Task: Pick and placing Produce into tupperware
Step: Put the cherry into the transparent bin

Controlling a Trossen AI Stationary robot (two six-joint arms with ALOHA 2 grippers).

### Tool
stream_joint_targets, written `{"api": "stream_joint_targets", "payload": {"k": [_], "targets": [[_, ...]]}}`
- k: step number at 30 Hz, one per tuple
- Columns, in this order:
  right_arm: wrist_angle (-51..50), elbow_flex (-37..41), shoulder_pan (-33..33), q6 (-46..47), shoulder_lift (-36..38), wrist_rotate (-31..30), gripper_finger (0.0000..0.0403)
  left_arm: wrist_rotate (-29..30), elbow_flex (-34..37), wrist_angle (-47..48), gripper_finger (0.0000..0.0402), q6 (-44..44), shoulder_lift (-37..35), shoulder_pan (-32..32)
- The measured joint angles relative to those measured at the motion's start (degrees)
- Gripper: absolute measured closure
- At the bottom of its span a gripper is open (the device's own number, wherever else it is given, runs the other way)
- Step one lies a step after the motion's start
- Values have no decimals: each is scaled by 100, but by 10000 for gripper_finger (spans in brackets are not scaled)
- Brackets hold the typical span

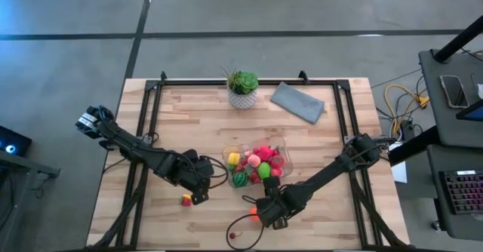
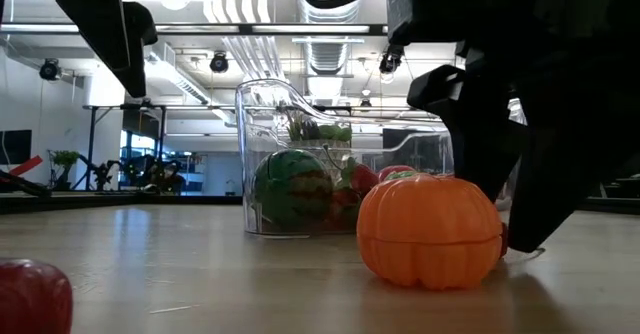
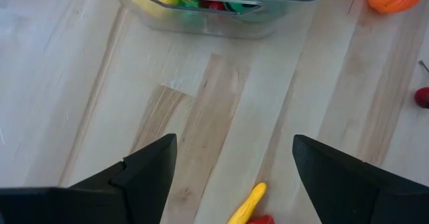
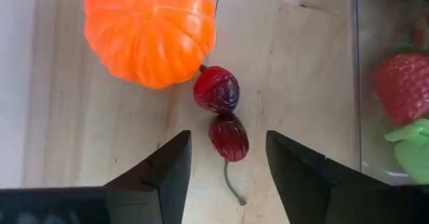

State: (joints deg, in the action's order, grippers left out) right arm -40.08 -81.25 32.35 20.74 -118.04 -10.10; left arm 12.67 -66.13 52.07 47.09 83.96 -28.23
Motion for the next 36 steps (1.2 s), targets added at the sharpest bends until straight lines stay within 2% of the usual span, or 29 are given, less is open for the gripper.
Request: {"api": "stream_joint_targets", "payload": {"k": [8,19,36], "targets": [[89,12,-10,206,-7,-195,251,6,0,-2,119,2,0,0],[224,90,-9,255,-4,-249,240,8,0,-2,119,4,0,0],[-19,-87,132,993,54,-152,245,28,0,144,119,-136,0,0]]}}
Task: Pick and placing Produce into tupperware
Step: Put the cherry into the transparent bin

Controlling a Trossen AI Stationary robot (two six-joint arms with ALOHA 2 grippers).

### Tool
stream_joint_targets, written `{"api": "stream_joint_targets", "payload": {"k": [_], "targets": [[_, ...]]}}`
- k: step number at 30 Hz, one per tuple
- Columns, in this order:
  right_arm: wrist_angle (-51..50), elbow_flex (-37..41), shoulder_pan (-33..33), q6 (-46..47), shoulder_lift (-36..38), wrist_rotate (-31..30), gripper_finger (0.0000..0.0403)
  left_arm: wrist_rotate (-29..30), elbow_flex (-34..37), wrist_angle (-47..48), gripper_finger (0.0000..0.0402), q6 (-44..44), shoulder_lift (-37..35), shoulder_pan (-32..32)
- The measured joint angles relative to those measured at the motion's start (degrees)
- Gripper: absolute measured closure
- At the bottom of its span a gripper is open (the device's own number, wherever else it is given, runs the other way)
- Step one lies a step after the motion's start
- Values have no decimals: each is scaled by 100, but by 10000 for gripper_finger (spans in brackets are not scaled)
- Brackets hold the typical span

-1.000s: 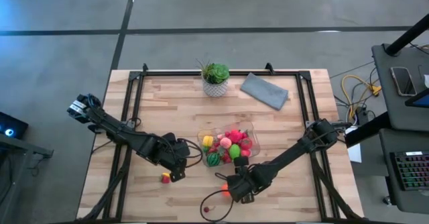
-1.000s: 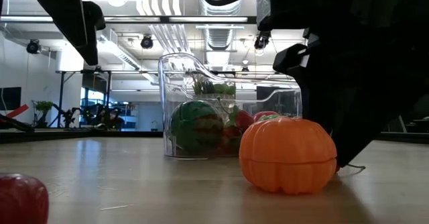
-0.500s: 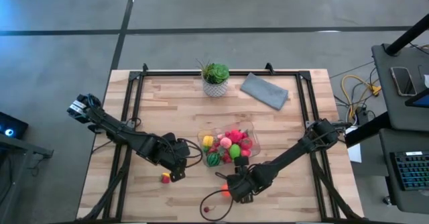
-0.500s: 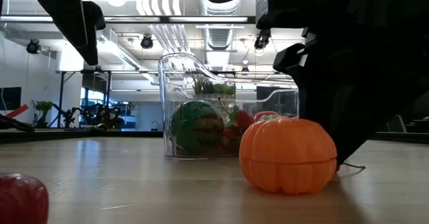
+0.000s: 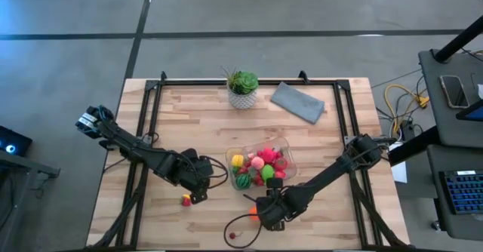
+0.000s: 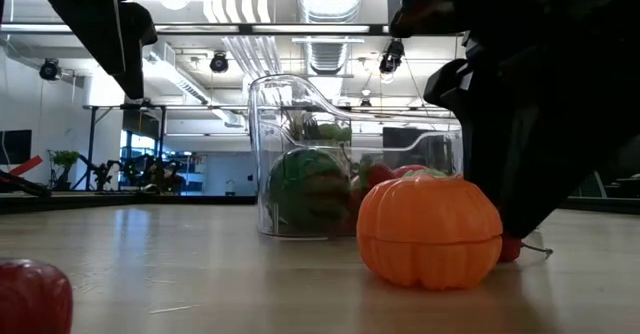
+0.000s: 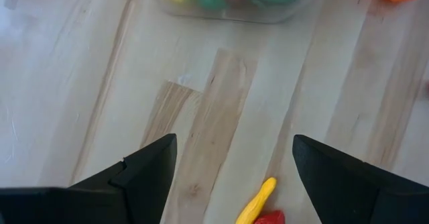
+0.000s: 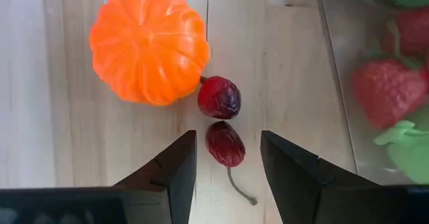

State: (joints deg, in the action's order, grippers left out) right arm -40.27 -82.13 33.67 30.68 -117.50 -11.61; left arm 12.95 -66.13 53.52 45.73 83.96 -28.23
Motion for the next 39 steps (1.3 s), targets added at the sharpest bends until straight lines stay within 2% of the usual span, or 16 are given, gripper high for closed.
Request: {"api": "stream_joint_targets", "payload": {"k": [4,9,12,22,27,33,39], "targets": [[-111,-65,-27,-11,18,-31,245,4,0,-2,119,-13,2,2],[-923,-447,-31,-18,36,-755,246,83,0,0,119,-104,2,2],[-1534,-727,-33,381,39,-1011,245,96,0,0,119,-158,2,4],[-1737,-903,198,1852,25,-601,236,256,0,0,119,-355,2,4],[-1679,-897,306,1933,25,-617,227,281,0,-4,119,-462,2,6],[-1099,-743,264,1731,25,-639,218,401,0,-4,119,-472,2,9],[-1350,-470,21,2500,16,-788,218,407,0,-4,119,-454,2,9]]}}
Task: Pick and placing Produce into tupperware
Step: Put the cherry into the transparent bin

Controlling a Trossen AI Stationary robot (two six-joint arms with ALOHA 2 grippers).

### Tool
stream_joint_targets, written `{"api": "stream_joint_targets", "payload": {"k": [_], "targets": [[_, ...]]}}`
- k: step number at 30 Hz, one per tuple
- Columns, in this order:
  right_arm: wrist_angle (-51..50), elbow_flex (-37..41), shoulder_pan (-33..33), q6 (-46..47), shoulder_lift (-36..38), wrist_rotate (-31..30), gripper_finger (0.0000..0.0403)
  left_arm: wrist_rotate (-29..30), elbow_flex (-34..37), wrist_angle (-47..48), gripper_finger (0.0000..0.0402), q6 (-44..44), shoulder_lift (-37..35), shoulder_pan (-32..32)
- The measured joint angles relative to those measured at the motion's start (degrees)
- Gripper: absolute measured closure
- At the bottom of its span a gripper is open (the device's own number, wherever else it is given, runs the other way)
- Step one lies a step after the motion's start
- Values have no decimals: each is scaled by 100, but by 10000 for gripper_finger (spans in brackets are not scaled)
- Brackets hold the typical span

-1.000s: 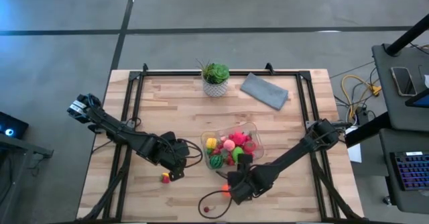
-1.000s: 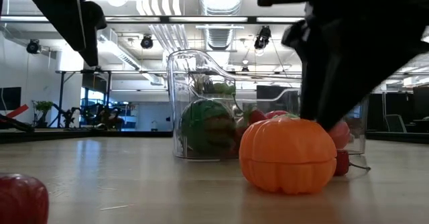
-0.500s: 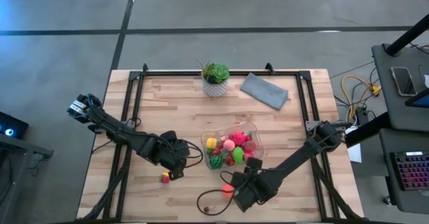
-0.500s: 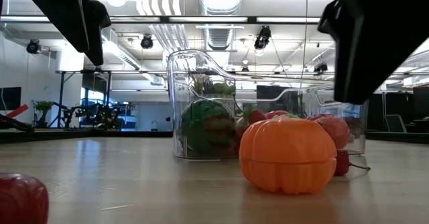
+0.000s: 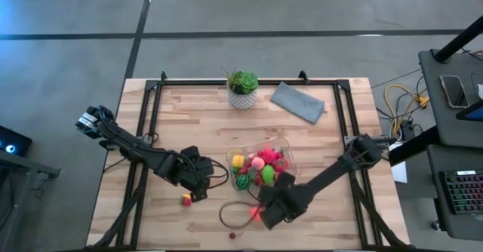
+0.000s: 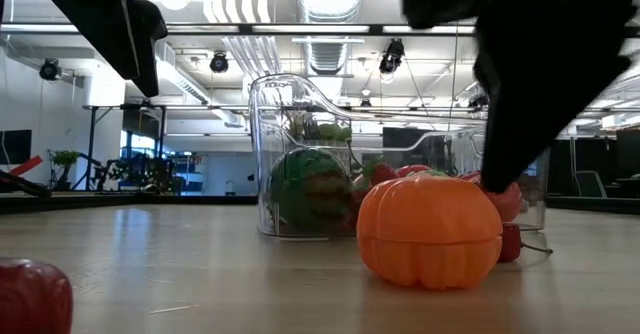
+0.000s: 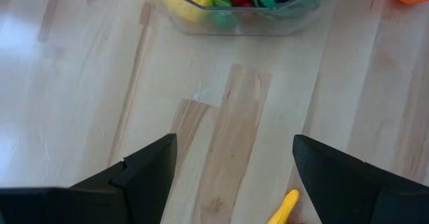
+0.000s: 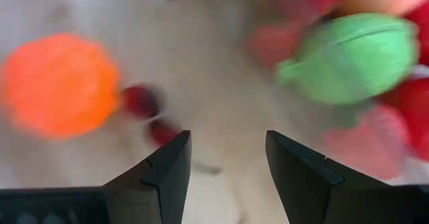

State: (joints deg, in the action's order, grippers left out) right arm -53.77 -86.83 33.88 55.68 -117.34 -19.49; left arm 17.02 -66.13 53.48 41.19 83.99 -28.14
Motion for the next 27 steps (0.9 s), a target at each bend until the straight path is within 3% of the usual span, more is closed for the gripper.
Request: {"api": "stream_joint_targets", "payload": {"k": [6,12,18,27], "targets": [[-88,94,-248,-159,-2,-303,218,-2,0,-1,119,35,0,0],[-85,92,-325,-188,1,40,218,-2,0,-1,119,50,0,0],[-57,24,112,-370,2,441,215,-4,0,-1,119,46,0,0],[386,-15,507,-624,-12,308,215,-2,0,-1,119,-2,0,0]]}}
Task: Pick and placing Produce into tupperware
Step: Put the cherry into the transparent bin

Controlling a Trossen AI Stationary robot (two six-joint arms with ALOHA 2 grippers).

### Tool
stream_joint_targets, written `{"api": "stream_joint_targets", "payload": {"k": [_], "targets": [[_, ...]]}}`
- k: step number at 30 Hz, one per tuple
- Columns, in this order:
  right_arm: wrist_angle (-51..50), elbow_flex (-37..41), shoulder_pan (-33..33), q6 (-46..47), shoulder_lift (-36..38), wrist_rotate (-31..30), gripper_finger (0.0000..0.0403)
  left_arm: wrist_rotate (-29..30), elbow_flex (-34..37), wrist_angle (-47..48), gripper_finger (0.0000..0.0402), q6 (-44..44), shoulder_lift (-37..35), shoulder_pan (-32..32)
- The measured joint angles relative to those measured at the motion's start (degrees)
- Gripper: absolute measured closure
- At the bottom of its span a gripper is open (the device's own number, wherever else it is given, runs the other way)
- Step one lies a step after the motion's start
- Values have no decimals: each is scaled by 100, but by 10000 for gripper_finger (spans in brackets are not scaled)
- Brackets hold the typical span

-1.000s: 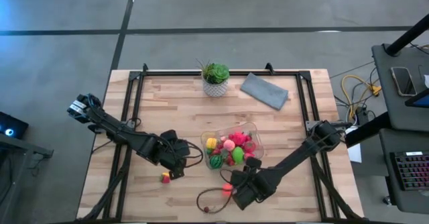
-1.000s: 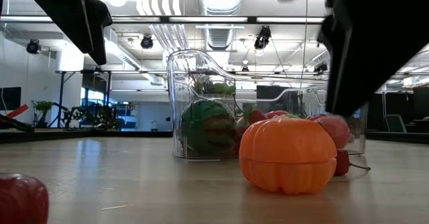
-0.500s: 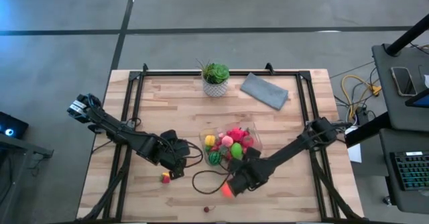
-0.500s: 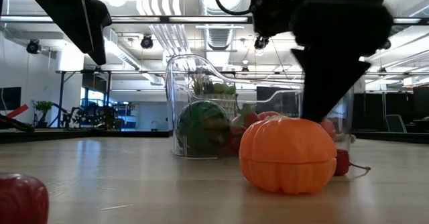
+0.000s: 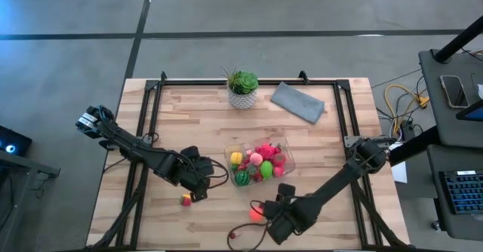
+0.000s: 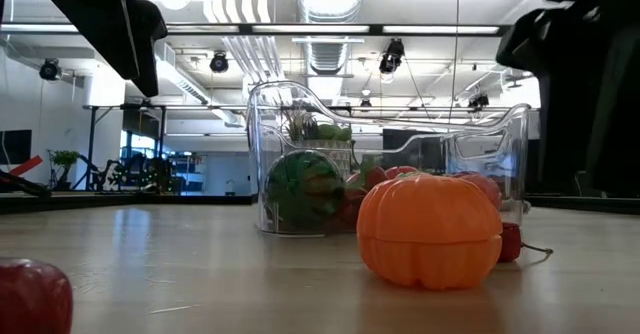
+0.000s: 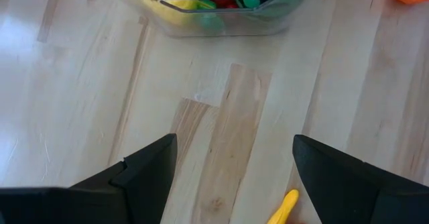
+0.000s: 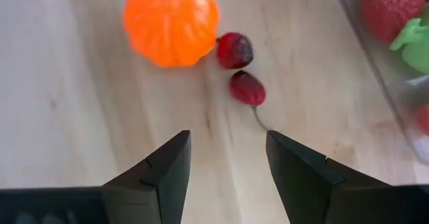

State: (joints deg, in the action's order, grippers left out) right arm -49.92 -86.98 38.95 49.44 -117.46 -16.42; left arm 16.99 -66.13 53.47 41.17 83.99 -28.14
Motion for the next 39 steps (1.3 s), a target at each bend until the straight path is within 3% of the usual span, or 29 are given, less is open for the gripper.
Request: {"api": "stream_joint_targets", "payload": {"k": [39], "targets": [[682,196,-353,-351,-276,-14,216,2,0,4,119,17,0,-2]]}}
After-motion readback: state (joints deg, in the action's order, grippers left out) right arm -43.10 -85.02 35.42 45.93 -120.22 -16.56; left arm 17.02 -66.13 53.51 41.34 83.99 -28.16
